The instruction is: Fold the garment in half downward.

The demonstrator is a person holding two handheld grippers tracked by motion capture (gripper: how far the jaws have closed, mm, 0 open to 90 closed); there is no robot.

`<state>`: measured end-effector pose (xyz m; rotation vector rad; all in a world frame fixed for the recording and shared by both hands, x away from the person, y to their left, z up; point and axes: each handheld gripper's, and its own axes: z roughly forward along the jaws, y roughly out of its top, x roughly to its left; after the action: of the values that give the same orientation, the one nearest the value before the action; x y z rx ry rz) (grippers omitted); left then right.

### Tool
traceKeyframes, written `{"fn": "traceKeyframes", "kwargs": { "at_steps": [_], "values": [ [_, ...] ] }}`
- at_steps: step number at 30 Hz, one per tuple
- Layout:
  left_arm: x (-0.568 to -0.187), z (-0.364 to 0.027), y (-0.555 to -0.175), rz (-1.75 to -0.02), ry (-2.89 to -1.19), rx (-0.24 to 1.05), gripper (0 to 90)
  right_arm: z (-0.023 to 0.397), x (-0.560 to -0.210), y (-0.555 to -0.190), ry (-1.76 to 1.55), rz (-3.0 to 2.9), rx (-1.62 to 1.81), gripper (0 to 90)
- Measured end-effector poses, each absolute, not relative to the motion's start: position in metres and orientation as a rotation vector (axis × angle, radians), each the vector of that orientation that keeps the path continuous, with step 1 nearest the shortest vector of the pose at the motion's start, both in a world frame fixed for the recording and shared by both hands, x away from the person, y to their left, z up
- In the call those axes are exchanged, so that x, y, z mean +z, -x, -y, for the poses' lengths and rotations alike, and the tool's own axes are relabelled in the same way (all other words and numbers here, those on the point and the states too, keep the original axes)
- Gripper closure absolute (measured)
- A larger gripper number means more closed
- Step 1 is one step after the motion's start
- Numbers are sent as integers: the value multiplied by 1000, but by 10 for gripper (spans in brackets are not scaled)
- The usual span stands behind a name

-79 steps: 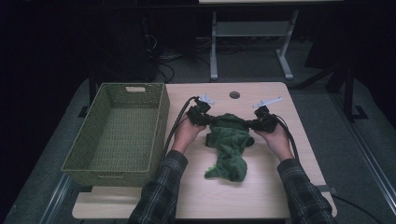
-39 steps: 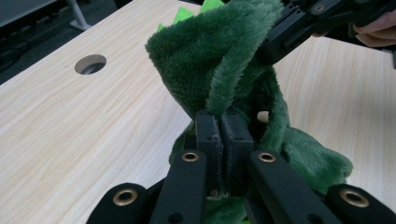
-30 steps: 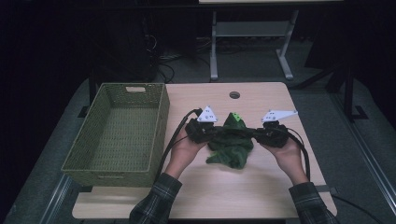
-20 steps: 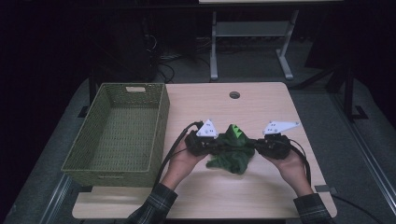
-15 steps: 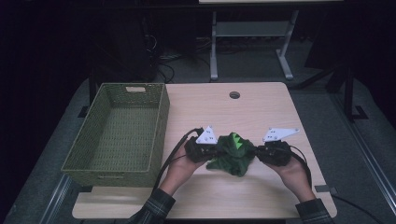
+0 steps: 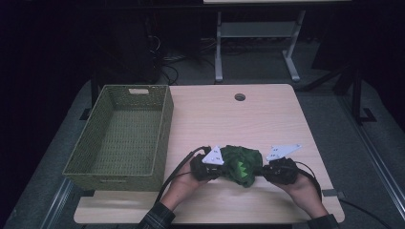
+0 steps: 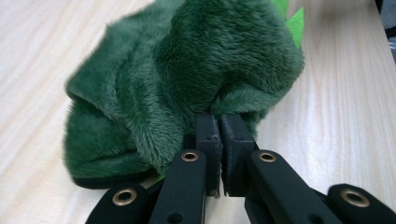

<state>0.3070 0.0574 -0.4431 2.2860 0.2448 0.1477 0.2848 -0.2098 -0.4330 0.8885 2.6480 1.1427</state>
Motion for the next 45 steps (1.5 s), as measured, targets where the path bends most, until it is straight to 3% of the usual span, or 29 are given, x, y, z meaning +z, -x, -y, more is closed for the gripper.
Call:
{"fn": "traceKeyframes", "kwargs": {
  "at_steps": [9,27,37,41,45],
  "values": [
    [-458,-59,-302,-253,-2329,89,871,210,-447,-280,-908,-2732,1060,878],
    [-461,-69,-326,-346,-2349,156,866,184,-458,-294,-900,-2737,1070,870],
    [-440,-79,-319,-368,-2269,124,726,197,-439,-280,-914,-2678,1180,674],
    [-432,-83,-316,-373,-2253,135,700,203,-431,-274,-880,-2648,1215,636],
    [-423,-88,-313,-387,-2239,142,696,210,-420,-271,-858,-2599,1244,652]
  ]
}}
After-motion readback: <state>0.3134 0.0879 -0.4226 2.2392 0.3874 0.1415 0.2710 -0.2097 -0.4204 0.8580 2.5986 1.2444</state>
